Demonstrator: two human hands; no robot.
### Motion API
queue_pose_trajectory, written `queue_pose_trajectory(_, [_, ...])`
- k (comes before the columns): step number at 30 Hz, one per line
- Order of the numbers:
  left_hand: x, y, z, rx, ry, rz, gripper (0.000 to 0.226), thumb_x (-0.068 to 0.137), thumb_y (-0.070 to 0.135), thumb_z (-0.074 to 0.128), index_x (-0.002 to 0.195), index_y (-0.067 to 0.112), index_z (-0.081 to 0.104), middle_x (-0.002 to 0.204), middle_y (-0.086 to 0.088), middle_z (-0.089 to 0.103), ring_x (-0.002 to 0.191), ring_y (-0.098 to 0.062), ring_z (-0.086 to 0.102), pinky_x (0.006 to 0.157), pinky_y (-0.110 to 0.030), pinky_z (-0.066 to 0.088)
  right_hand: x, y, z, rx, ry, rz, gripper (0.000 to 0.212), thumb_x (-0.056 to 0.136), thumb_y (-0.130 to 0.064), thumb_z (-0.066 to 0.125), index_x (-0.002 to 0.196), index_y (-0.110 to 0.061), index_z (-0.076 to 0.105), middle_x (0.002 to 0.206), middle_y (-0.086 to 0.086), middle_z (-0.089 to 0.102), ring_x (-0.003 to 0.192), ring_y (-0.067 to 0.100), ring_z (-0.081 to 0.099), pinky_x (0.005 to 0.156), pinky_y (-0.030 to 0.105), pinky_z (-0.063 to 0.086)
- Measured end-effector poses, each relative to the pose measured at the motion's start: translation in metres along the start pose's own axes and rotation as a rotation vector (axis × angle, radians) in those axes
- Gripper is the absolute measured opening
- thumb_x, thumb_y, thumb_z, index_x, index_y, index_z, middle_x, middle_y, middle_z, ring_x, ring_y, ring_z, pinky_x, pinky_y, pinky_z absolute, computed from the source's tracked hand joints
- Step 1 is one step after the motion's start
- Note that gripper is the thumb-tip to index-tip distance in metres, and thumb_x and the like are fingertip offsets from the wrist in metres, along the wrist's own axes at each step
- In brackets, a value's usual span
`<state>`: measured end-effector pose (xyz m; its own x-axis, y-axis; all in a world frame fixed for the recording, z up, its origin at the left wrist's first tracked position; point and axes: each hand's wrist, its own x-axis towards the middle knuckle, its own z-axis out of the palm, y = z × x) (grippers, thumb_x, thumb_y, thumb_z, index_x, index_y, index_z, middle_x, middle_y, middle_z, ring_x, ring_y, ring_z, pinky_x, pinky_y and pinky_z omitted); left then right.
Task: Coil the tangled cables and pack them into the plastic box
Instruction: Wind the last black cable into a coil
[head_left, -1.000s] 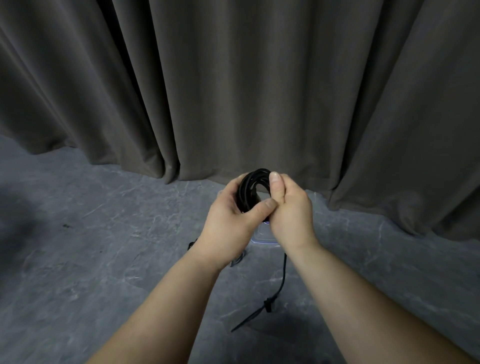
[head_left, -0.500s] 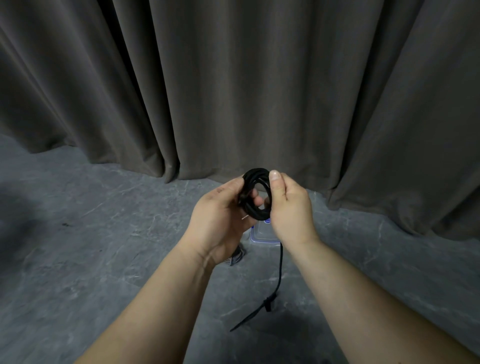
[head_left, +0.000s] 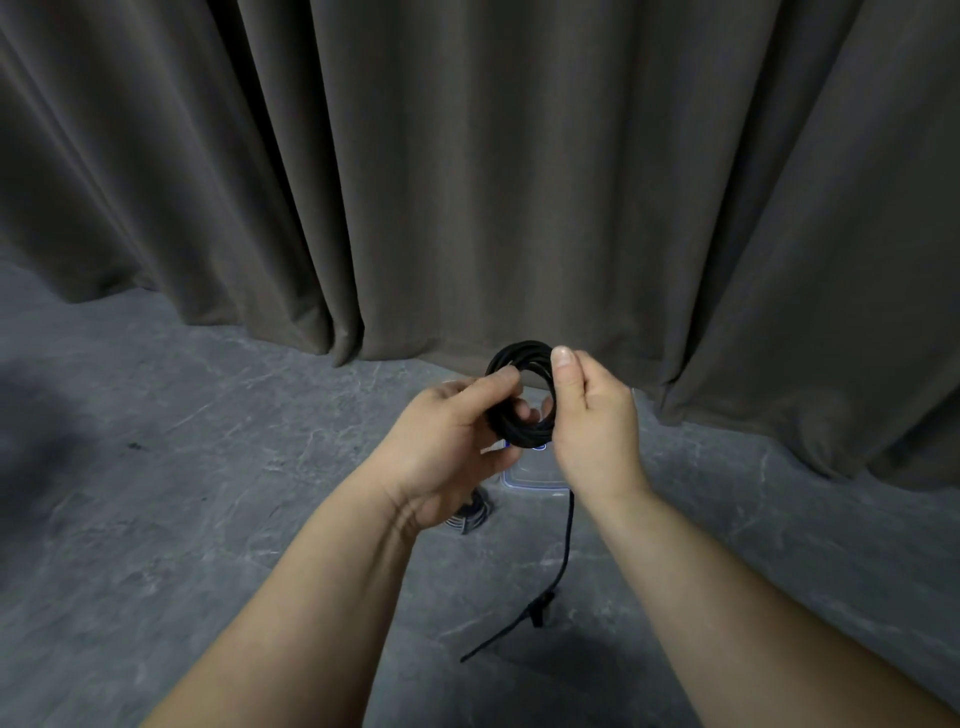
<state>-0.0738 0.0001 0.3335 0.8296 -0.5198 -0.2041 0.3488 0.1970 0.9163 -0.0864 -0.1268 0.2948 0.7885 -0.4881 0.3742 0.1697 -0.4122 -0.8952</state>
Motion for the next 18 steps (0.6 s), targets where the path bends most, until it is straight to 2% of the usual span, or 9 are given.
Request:
queue_pose_trajectory(4, [-0.003,-0.001,0.0,-0.053,-0.035,0.014,0.018,0.09,0.023,0.053,0.073,0.015,0.054,0.066,0.003,0.061,0.078,-0.015,0.058,0.079,-0.034,0.038,-0.004,0.003,0.006,-0.027,-0.026,0.026,0.037,0.102,-0.039,0.036,0.069,-0.035,0.052,0.058,-0.007,0.056,0.057,0.006,0.053,0.056,0.025,0.042])
queue_pose_trajectory(8, [0.0,-0.005,0.005,-0.135,0.024,0.08,0.024,0.094,0.011,0.051,0.07,0.014,0.048,0.063,0.001,0.049,0.065,-0.012,0.053,0.077,-0.033,0.041,-0.006,0.005,0.01,-0.033,-0.018,0.0,0.034,0.101,-0.043,0.033,0.076,-0.031,0.053,0.061,-0.003,0.058,0.06,0.011,0.056,0.06,0.032,0.047])
queue_pose_trajectory(11, [0.002,-0.008,0.008,-0.075,0.085,0.147,0.029,0.095,0.005,0.048,0.068,0.014,0.043,0.053,0.003,0.046,0.055,-0.009,0.049,0.063,-0.024,0.046,-0.007,0.004,0.011,-0.007,-0.021,0.002,0.029,0.103,-0.032,0.036,0.081,-0.026,0.053,0.06,-0.009,0.053,0.059,0.005,0.051,0.059,0.023,0.04])
queue_pose_trajectory(14, [0.005,-0.012,0.007,0.046,0.142,0.231,0.021,0.091,0.011,0.049,0.072,0.014,0.043,0.05,0.008,0.043,0.056,-0.011,0.042,0.056,-0.022,0.04,-0.009,-0.001,0.01,0.032,-0.05,0.031,0.028,0.103,-0.029,0.037,0.084,-0.023,0.056,0.062,-0.011,0.054,0.061,0.002,0.05,0.061,0.021,0.039])
queue_pose_trajectory(16, [0.005,-0.012,0.005,0.134,0.161,0.28,0.011,0.081,0.021,0.05,0.073,0.015,0.045,0.05,0.011,0.042,0.056,-0.01,0.039,0.057,-0.024,0.036,-0.01,-0.003,0.01,0.081,-0.062,0.049,0.026,0.104,-0.027,0.036,0.098,-0.025,0.061,0.078,-0.015,0.061,0.073,-0.004,0.056,0.069,0.017,0.042])
queue_pose_trajectory(18, [0.005,-0.012,0.005,0.156,0.161,0.302,0.01,0.079,0.024,0.049,0.076,0.015,0.05,0.05,0.011,0.042,0.056,-0.01,0.039,0.059,-0.025,0.035,-0.01,-0.005,0.008,0.095,-0.061,0.044,0.031,0.102,-0.03,0.034,0.114,-0.025,0.062,0.099,-0.016,0.065,0.093,-0.001,0.06,0.083,0.017,0.045])
